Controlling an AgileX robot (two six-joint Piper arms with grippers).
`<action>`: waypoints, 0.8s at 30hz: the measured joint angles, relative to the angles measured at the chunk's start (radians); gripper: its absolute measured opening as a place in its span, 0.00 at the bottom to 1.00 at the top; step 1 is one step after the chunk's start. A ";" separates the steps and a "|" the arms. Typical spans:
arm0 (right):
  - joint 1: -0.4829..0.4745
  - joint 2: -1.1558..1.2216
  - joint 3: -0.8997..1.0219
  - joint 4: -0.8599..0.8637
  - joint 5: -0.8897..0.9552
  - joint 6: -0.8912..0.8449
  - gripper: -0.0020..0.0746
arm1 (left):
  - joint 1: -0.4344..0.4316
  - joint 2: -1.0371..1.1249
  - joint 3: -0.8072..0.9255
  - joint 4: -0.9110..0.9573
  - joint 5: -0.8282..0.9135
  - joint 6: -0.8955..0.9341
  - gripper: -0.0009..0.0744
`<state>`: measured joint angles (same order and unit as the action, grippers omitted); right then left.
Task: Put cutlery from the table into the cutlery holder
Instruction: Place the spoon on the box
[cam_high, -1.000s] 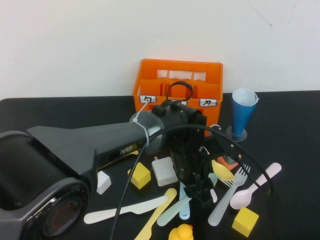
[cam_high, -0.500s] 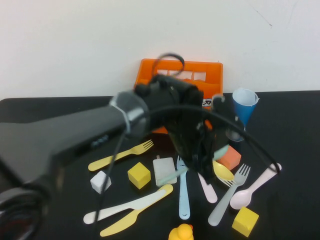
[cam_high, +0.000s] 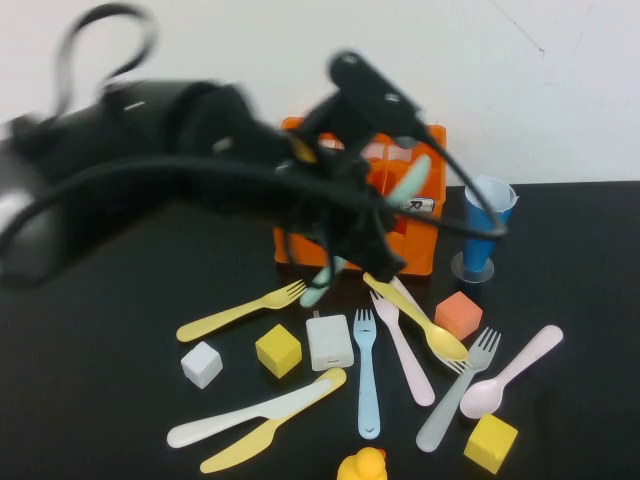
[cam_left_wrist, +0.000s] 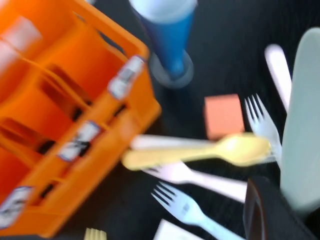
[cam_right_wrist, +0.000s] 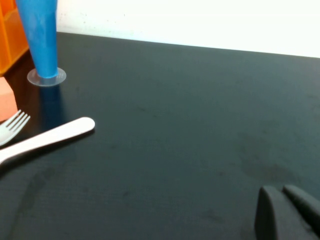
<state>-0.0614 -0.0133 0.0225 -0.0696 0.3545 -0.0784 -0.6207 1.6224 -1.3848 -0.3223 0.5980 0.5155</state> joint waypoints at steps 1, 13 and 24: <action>0.000 0.000 0.000 0.000 0.000 0.000 0.02 | 0.007 -0.034 0.053 -0.020 -0.050 0.012 0.06; 0.000 0.000 0.000 0.000 0.000 0.000 0.02 | 0.022 -0.289 0.510 -0.296 -1.019 -0.107 0.05; 0.000 0.000 0.000 0.000 0.000 0.000 0.02 | 0.053 -0.059 0.517 -0.136 -1.461 -0.333 0.05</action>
<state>-0.0614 -0.0133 0.0225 -0.0696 0.3545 -0.0784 -0.5675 1.5636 -0.8679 -0.4583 -0.8627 0.1828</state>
